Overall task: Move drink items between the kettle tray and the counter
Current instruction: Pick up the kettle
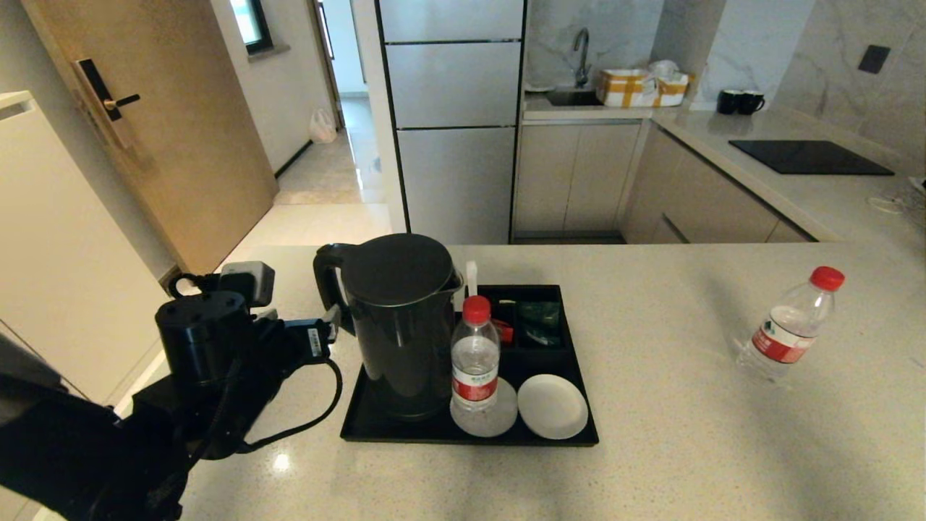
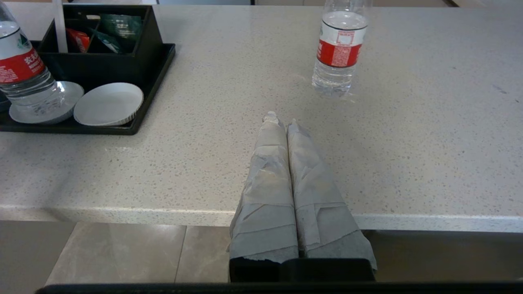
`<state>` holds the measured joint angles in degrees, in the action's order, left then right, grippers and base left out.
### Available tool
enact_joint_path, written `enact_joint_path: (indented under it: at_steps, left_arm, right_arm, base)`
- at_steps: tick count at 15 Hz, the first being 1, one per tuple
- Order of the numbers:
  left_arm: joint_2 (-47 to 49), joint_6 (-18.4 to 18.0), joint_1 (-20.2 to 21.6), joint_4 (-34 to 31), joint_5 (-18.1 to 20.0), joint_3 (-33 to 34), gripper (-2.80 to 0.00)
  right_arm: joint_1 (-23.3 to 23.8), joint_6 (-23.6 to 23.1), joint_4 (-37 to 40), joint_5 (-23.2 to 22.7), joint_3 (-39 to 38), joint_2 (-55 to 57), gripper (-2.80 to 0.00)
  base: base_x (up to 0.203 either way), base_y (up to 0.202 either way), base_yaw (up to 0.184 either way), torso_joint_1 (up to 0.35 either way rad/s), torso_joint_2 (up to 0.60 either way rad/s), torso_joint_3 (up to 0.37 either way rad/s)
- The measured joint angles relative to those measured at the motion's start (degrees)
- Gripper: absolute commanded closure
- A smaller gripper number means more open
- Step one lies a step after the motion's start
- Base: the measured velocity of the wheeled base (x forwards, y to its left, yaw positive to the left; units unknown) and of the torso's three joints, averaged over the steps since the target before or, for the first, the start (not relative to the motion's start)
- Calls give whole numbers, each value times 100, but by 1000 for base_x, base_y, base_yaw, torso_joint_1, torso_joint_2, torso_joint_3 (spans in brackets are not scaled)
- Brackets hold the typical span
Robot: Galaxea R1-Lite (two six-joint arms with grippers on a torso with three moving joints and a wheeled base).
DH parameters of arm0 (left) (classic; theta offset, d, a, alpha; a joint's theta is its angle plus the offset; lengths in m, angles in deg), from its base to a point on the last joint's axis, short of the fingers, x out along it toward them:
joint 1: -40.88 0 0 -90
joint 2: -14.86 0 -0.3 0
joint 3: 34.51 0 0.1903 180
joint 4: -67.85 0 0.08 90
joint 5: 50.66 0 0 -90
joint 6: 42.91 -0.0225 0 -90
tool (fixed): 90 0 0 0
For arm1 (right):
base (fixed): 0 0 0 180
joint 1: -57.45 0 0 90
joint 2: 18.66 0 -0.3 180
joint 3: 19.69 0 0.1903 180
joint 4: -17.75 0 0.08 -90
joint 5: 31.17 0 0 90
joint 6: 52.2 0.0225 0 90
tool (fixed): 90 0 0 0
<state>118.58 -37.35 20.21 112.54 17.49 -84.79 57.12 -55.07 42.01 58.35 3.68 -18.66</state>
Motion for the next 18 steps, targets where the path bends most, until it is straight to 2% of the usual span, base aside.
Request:
enact_joint_path:
  at_steps: [3,6,8,11,18]
  left_arm:
    - [-266,3,-45,-405,87,-21,-280]
    - [-790,304,-47,-1644,447,-350,-280]
    - [-920,373,37,-2005,433,-536,-280]
    - [-851,408,66,-1934,405,-628,-280]
    - [22,210,74,-538,347,-631,-280]
  right_arm:
    - [-2,2,2,0,0,0,0]
    - [2,0,0,-4,0,0,0]
    - [0,1,2,-2,0,0,0]
    - [-2,0,1,-1,0,0,0]
    - [0,1,0,-4,0,0,0]
  base:
    - [0,0,0,0,0,0]
    - [0,0,0,0,0,0]
    - [0,0,0,0,0,0]
    - [0,0,0,0,0,0]
    - [0,0,0,0,0,0]
